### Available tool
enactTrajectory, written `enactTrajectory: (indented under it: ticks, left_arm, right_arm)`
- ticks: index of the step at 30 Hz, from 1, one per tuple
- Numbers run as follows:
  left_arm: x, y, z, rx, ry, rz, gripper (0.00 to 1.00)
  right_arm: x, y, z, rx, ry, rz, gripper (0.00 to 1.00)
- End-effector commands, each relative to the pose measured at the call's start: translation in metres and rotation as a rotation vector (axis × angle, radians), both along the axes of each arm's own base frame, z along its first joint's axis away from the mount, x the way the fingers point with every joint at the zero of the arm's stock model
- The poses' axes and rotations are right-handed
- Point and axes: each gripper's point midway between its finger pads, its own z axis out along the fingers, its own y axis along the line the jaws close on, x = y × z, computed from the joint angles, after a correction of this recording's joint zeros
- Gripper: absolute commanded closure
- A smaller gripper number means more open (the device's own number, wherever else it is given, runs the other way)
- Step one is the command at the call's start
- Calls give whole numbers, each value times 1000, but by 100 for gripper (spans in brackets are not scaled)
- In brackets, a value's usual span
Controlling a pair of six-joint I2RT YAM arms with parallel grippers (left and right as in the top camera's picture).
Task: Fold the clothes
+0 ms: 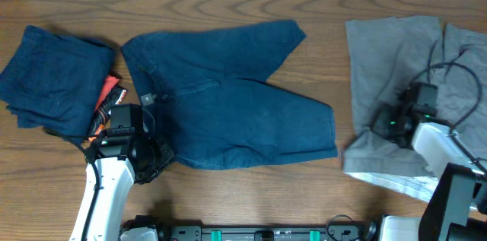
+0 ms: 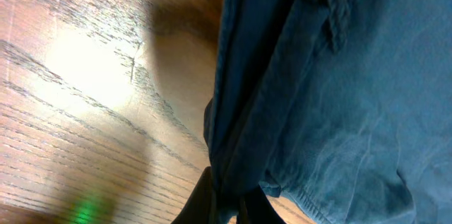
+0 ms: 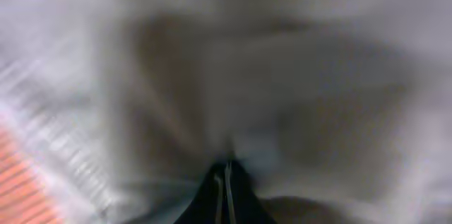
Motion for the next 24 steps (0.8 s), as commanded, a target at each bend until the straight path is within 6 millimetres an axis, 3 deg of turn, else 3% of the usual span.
enactTrajectory:
  ticks: [1, 6, 8, 11, 15, 20, 24]
  left_arm:
    - [0, 5, 0, 22, -6, 1, 94]
    - [0, 5, 0, 22, -5, 1, 94]
    - [0, 5, 0, 22, -5, 1, 94]
    - [0, 5, 0, 22, -6, 1, 94]
    - [0, 5, 0, 22, -6, 1, 94]
    - [0, 5, 0, 22, -6, 1, 94]
    - [0, 5, 0, 22, -6, 1, 94]
  right_arm:
    - [-28, -73, 8, -209, 91, -245, 95]
    - [-45, -117, 31, -174, 95, -483, 92]
    - [-37, -120, 39, -95, 45, -507, 90]
    - [-1, -92, 56, 114, -70, -320, 85]
    - [24, -24, 75, 351, -139, 0, 80]
    - [9, 40, 64, 436, -24, 184, 69]
    - [-6, 81, 51, 476, 59, 274, 71]
